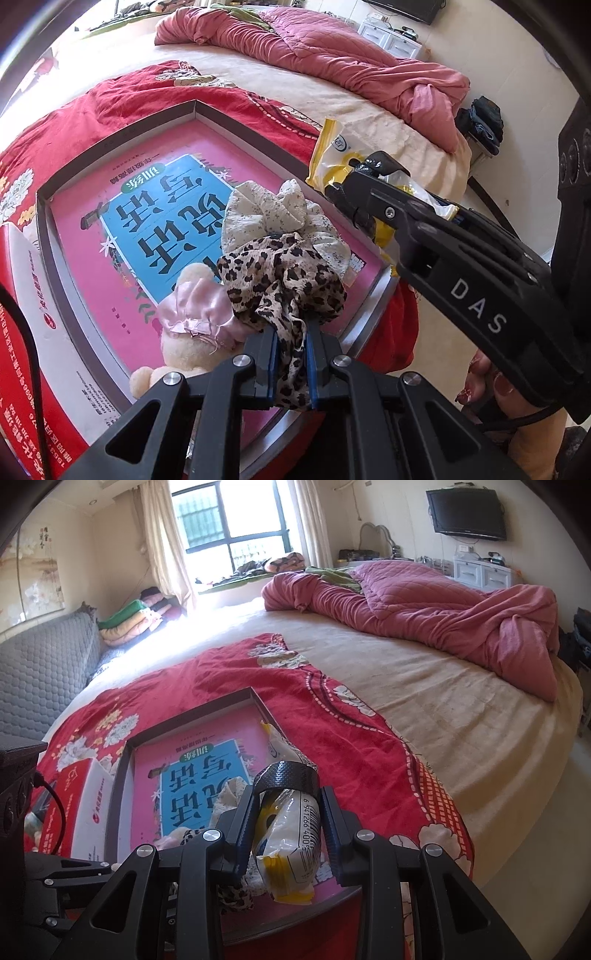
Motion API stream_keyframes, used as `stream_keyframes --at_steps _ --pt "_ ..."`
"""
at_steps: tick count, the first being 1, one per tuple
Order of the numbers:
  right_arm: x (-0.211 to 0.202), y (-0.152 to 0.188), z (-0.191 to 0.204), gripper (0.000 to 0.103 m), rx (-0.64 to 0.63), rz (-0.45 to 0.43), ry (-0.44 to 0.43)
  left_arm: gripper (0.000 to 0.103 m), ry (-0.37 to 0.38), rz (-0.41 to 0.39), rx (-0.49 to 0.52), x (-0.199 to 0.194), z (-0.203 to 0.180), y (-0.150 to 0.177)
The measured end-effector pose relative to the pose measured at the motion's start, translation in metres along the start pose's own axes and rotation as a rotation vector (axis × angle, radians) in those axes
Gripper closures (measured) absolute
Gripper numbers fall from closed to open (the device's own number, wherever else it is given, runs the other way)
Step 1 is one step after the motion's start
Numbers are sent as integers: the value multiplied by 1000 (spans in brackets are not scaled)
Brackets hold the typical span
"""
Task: Organize soft objects
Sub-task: 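Lower the leopard cloth into the box with the left tool while the right tool lowers the snack bag, then open the left tool to drop the leopard cloth while the right tool releases the snack bag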
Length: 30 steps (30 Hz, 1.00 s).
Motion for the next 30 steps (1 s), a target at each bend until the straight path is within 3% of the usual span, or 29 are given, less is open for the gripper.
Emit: stream_keyframes --at_steps 15,30 --pt "27 9 3 68 -47 34 16 91 3 -3 -8 2 4 3" --pt "27 10 6 63 -40 46 -27 90 -5 1 -16 1 5 3"
Point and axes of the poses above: each gripper's, at about its wrist camera, not at the fingertips, and x roughly the way its jaws point, z to its left, y to its underside, the point moved 3 cm from there along x, roughly the way its jaws point, and after that the axes turned 6 degrees about y, right-handed, at the moved point
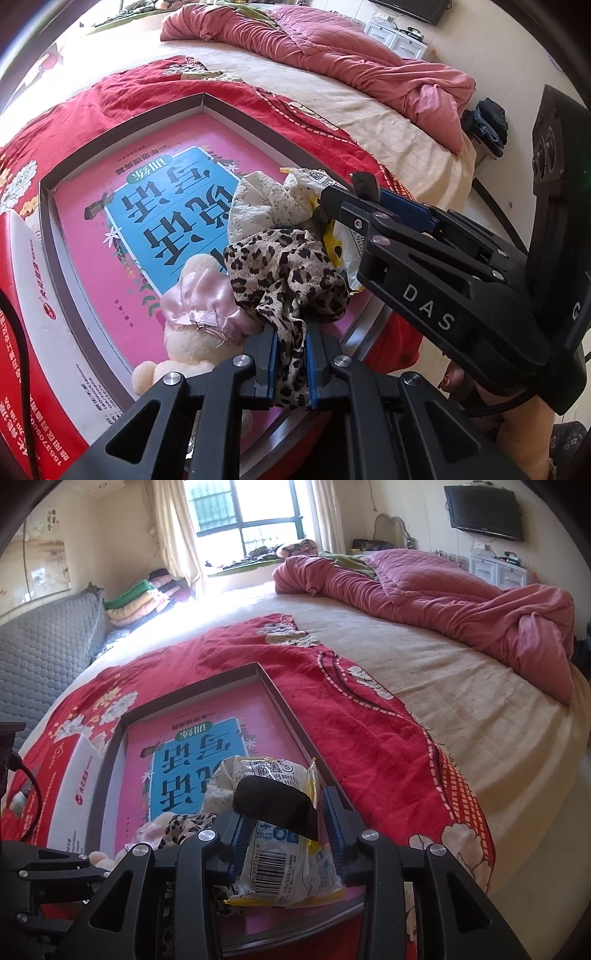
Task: Organize soft objects
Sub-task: 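Open the left tool to drop the leopard cloth while the right tool releases the snack bag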
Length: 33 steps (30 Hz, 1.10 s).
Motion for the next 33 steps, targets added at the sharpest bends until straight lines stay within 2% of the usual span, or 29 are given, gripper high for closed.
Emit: stream_keyframes --at_steps 4,6,16,22,24,26,33 --pt "-1 1 1 57 7 2 -25 90 3 0 -3 -1 0 0" --pt "-3 1 2 48 6 1 -31 90 2 -1 -3 -1 0 0" --pt "-19 -1 -7 47 80 -45 -79 87 -2 1 -6 -3 1 1" --pt "-26 -2 -16 45 117 -75 -72 77 -30 7 6 -3 0 2" --pt "-26 -1 -14 37 93 -76 -60 76 -34 8 6 -4 0 2" --pt "-26 -1 -13 36 85 -74 -57 74 -39 5 6 -5 1 1" --pt "-26 -1 -22 31 126 -82 -29 57 -46 -7 -3 -13 3 -1"
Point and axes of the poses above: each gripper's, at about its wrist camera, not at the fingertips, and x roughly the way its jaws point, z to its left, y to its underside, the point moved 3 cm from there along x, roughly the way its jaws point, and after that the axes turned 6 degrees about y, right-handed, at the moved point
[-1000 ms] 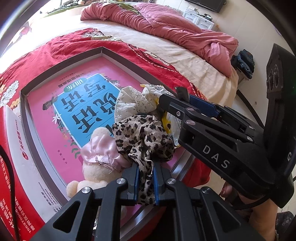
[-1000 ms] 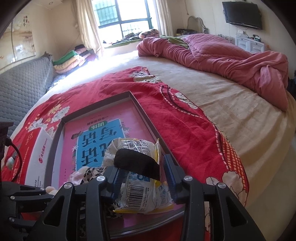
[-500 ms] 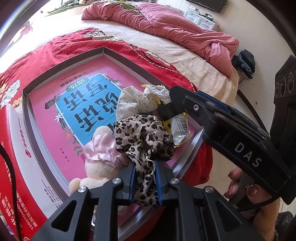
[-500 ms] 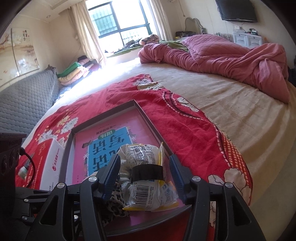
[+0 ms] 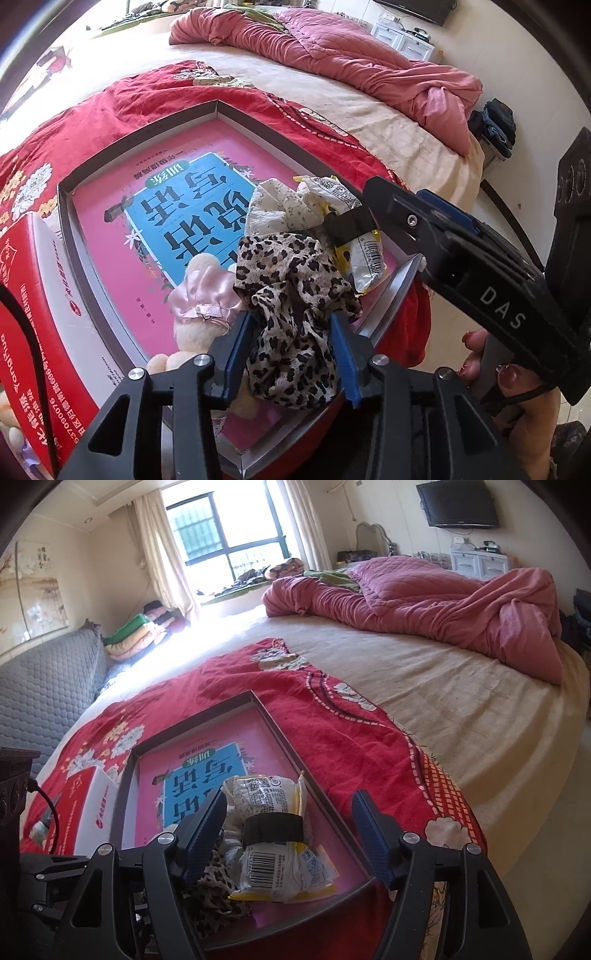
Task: Organize soft objects
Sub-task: 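Open the left tool to drop the leopard cloth while the right tool releases the snack bag, then move both open tools back from the box toward the pile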
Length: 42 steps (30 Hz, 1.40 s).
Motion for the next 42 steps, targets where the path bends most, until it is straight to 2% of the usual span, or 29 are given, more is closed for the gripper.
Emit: stream_keyframes --at_steps 7,11,16,22,30,35,42 --pt "-3 -2 -1 29 -1 -20 10 51 1 -17 -3 -11 1 0" --pt "-8 -4 -1 25 -3 -41 11 48 -5 -36 -8 -19 1 0" --pt "-15 -7 0 25 -4 -63 29 41 -34 -71 -6 -35 -1 3" --pt "-27 -12 7 25 18 -80 2 33 -43 -105 -33 -60 3 8" --pt "-51 -23 13 24 48 -128 15 31 -61 -164 -50 -94 7 10" --pt "-68 -27 20 24 36 -152 43 31 -76 -198 -49 -113 7 12" --pt "-89 -33 42 24 -2 -162 31 31 -100 -241 -63 -139 12 17"
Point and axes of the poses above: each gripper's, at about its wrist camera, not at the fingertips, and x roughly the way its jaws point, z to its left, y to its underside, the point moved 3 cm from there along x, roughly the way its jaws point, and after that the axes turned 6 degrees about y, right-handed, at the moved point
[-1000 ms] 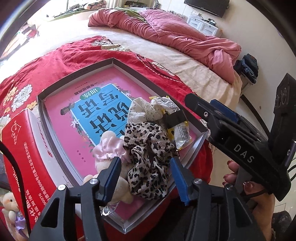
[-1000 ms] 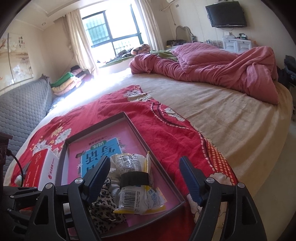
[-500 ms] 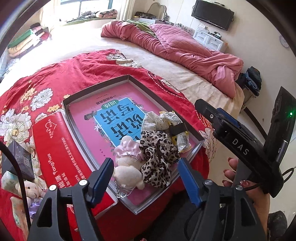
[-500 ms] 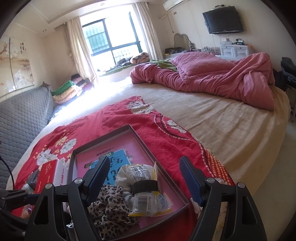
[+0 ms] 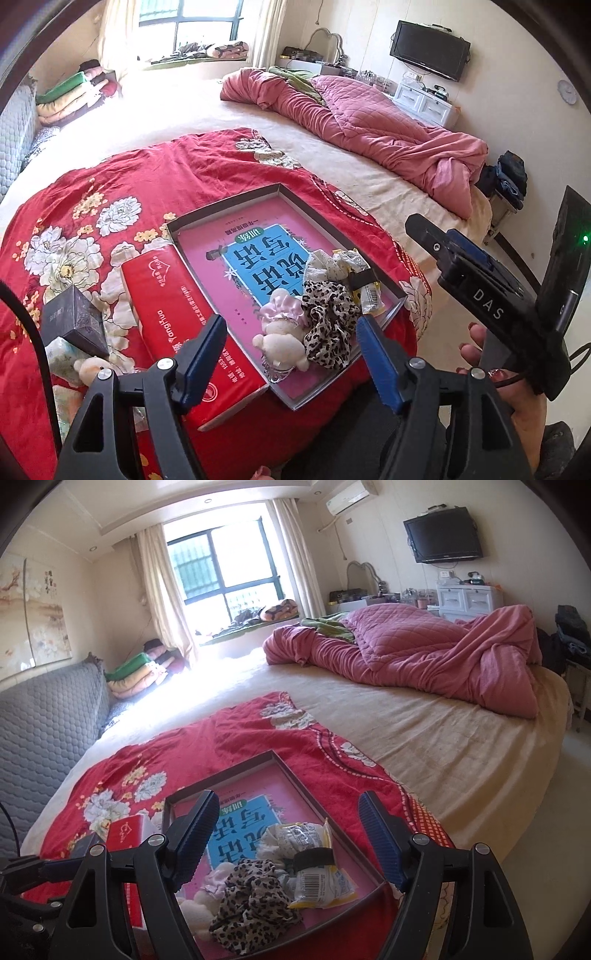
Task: Organize soft objects
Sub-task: 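Move both open tools back from the box toward the pile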
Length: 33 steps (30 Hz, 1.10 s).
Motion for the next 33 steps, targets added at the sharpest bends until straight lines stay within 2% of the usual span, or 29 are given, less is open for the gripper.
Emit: stream_keyframes --at_steps 17,33 --pt "-41 -4 55 24 -112 29 -3 31 -87 -58 -49 -44 38 14" --pt "-64 0 102 24 -181 59 -70 31 -108 -84 -102 -77 68 30"
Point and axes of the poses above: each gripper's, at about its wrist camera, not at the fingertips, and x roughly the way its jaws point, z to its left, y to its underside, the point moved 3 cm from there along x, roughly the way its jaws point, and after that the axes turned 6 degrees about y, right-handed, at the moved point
